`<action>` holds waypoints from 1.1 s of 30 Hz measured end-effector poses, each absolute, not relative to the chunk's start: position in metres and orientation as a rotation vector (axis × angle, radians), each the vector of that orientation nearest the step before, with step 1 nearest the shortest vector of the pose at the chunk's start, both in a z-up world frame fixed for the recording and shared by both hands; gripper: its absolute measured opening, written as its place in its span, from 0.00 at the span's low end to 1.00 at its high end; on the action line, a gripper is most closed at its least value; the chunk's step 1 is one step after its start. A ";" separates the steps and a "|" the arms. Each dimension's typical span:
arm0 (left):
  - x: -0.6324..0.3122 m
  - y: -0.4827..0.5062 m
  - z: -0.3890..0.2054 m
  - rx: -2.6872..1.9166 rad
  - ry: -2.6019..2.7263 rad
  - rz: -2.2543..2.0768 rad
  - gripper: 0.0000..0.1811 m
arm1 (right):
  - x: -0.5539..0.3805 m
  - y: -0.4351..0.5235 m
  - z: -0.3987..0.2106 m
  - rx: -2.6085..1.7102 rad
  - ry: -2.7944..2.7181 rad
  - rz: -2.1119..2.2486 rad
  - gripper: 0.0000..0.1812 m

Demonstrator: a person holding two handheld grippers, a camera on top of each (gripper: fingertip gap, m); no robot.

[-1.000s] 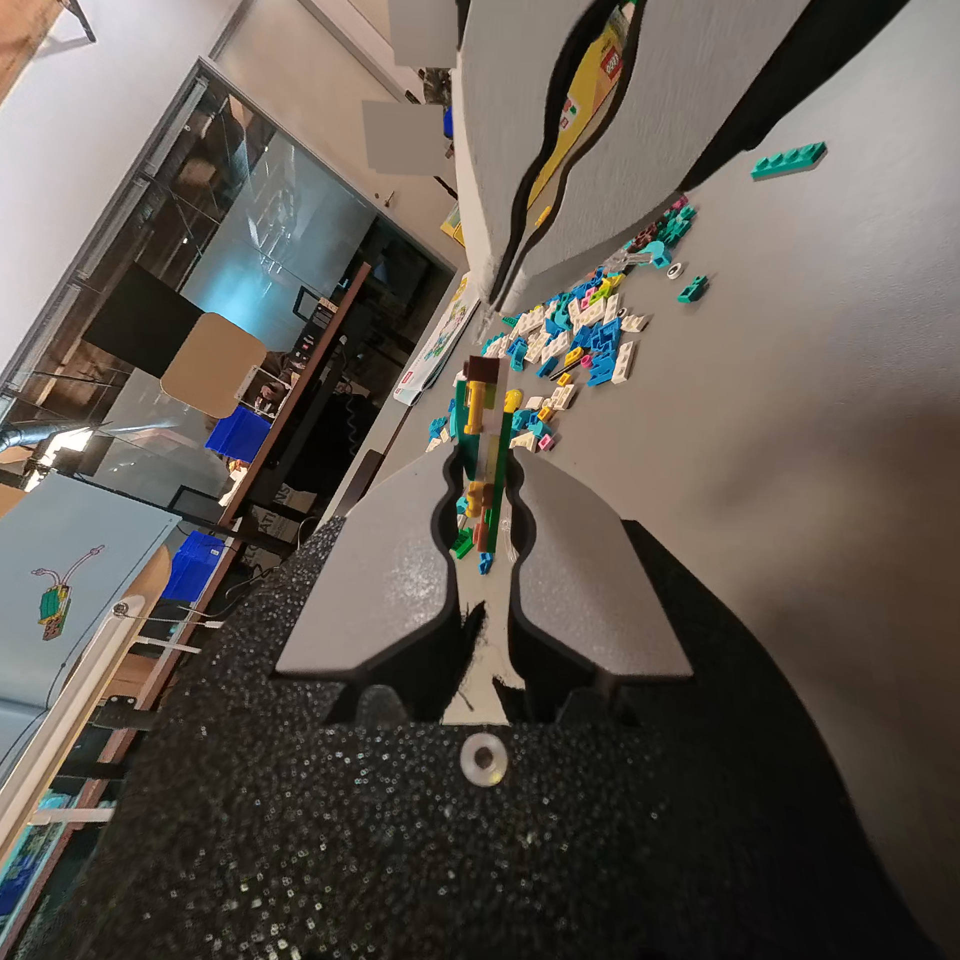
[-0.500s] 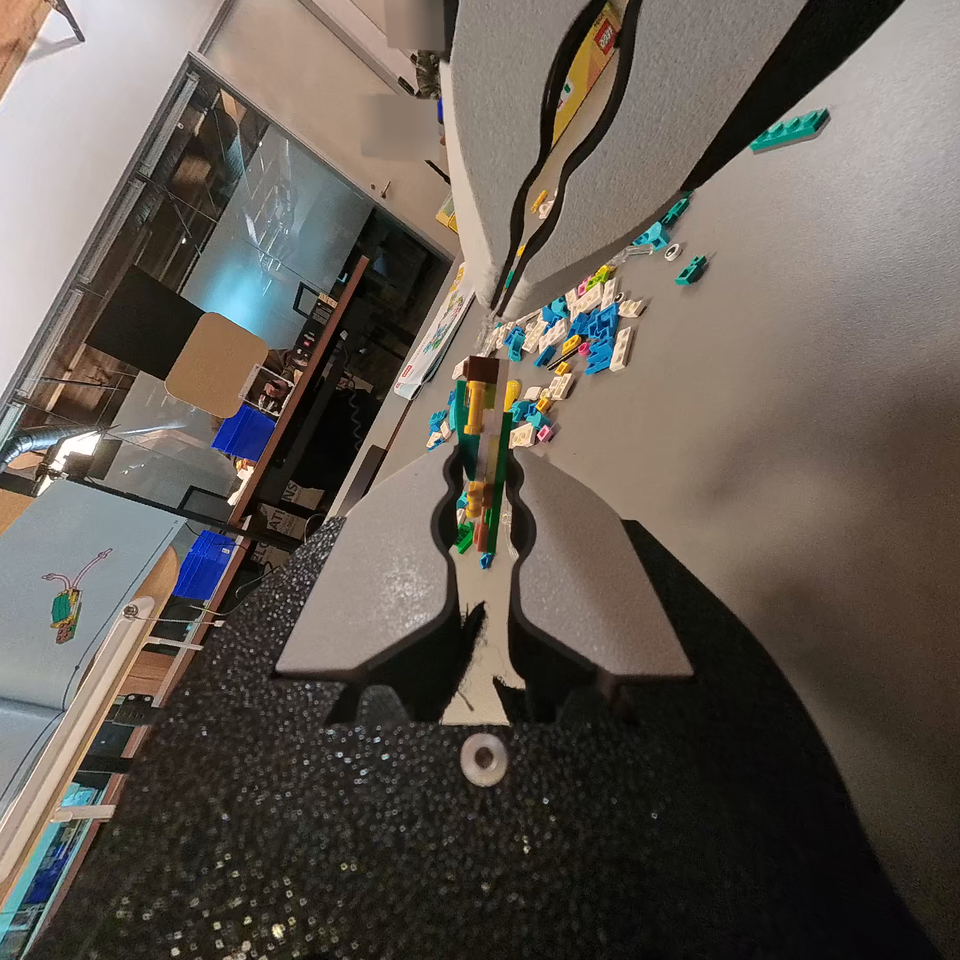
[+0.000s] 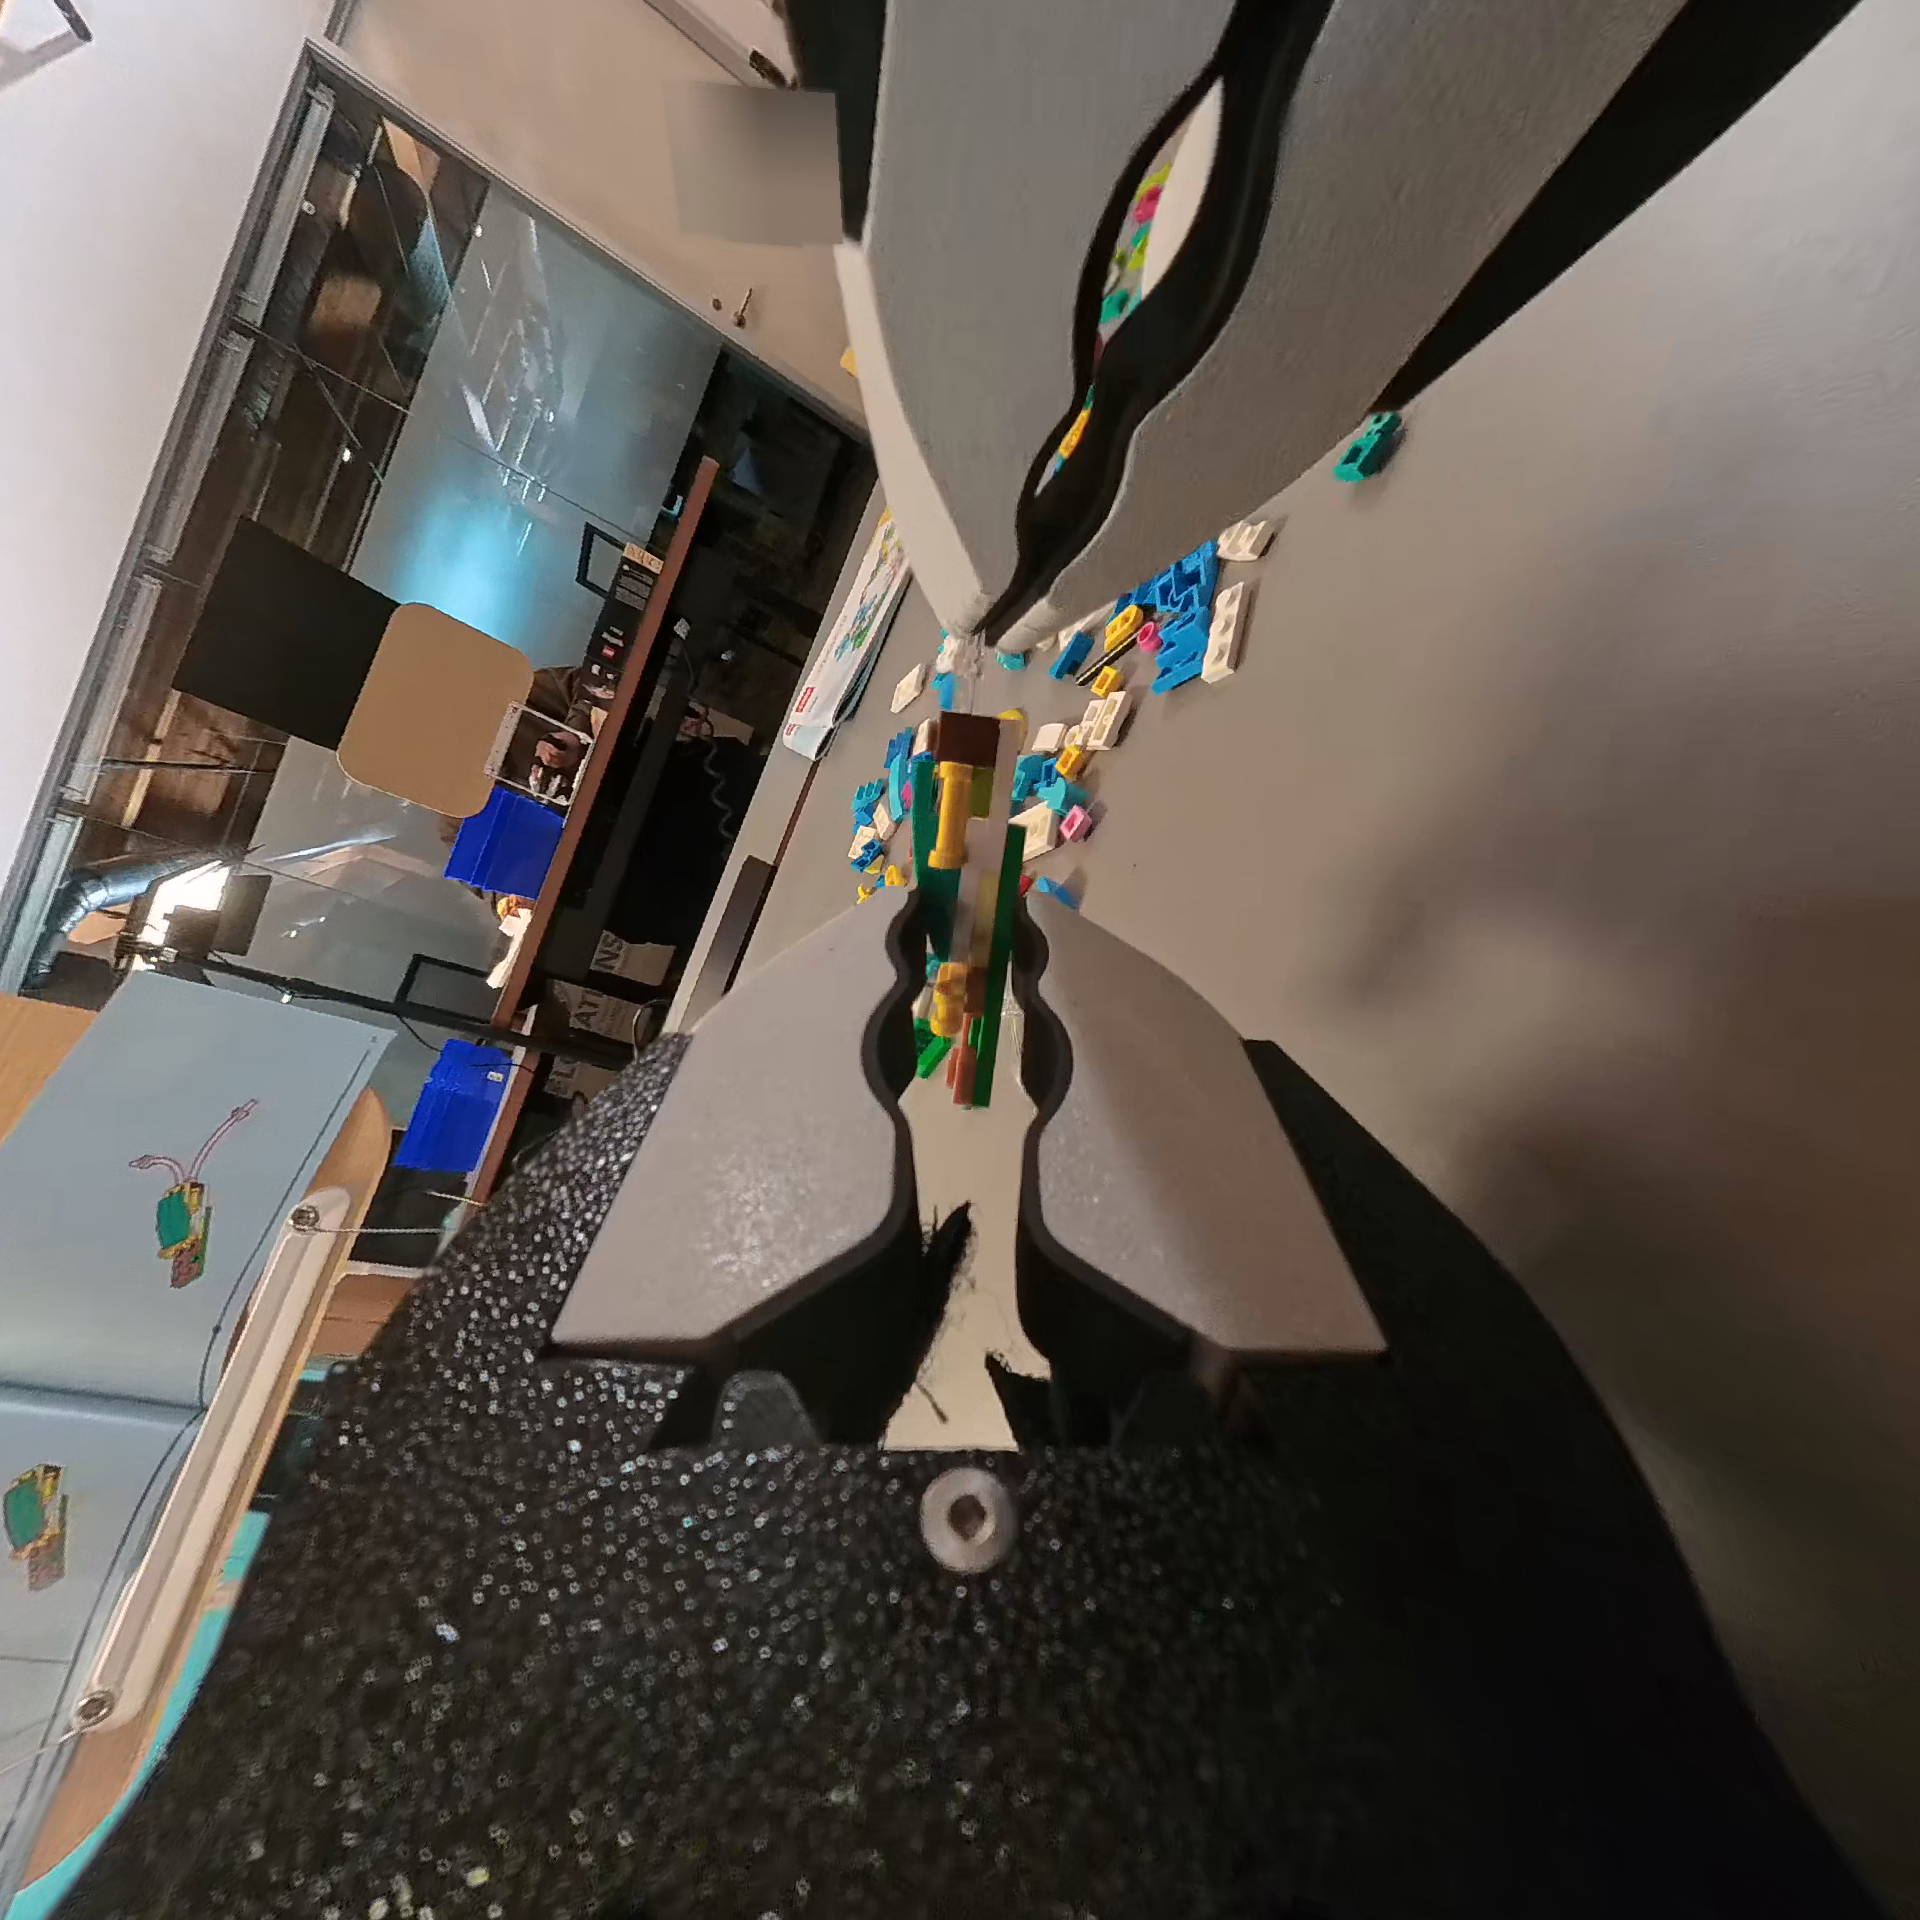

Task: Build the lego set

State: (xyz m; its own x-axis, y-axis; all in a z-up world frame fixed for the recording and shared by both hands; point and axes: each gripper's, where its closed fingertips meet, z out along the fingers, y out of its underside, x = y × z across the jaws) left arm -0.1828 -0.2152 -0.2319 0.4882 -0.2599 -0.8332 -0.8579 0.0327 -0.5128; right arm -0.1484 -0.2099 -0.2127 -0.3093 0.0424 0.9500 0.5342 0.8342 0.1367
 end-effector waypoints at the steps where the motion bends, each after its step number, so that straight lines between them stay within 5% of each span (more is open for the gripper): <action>1: -0.183 -0.215 -0.232 -1.510 1.020 0.624 0.08 | -0.148 -0.210 -0.213 -0.443 -1.838 -0.517 0.00; 33: -0.160 -0.220 -0.239 -1.441 1.164 0.731 0.09 | -0.156 -0.244 -0.212 -0.364 -1.836 -0.222 0.00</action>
State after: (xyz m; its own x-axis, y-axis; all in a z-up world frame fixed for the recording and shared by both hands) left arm -0.1604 -0.2203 -0.2385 0.3287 -0.2610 -0.9076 -0.9309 0.0725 -0.3580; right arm -0.1563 -0.2437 -0.2124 -0.2601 0.1344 0.9562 0.3585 0.9329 -0.0336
